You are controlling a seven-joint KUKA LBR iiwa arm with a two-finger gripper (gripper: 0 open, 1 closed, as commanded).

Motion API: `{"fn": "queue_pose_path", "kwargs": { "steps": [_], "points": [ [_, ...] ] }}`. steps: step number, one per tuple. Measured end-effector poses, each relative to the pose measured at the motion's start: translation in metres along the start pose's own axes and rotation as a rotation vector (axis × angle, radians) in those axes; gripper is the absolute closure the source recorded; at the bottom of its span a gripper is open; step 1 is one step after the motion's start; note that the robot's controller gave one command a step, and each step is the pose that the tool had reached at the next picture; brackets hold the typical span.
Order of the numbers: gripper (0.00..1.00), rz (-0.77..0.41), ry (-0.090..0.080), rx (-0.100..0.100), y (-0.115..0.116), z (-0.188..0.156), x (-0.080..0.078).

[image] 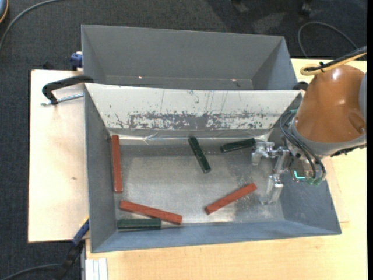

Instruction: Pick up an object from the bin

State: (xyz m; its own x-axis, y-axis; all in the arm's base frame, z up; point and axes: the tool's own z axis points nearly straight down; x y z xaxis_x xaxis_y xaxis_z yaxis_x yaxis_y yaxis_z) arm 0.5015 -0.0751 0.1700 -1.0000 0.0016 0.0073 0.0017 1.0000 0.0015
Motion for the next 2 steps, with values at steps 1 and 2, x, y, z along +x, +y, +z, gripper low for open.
{"fn": "queue_pose_path", "kwargs": {
  "steps": [1, 2],
  "points": [
    [0.0, -0.304, -0.003, 0.0, 0.0153, 0.0951, -0.0024],
    [1.0, -0.305, -0.007, 0.002, 0.0151, 0.0939, -0.0034]
  ]
}}
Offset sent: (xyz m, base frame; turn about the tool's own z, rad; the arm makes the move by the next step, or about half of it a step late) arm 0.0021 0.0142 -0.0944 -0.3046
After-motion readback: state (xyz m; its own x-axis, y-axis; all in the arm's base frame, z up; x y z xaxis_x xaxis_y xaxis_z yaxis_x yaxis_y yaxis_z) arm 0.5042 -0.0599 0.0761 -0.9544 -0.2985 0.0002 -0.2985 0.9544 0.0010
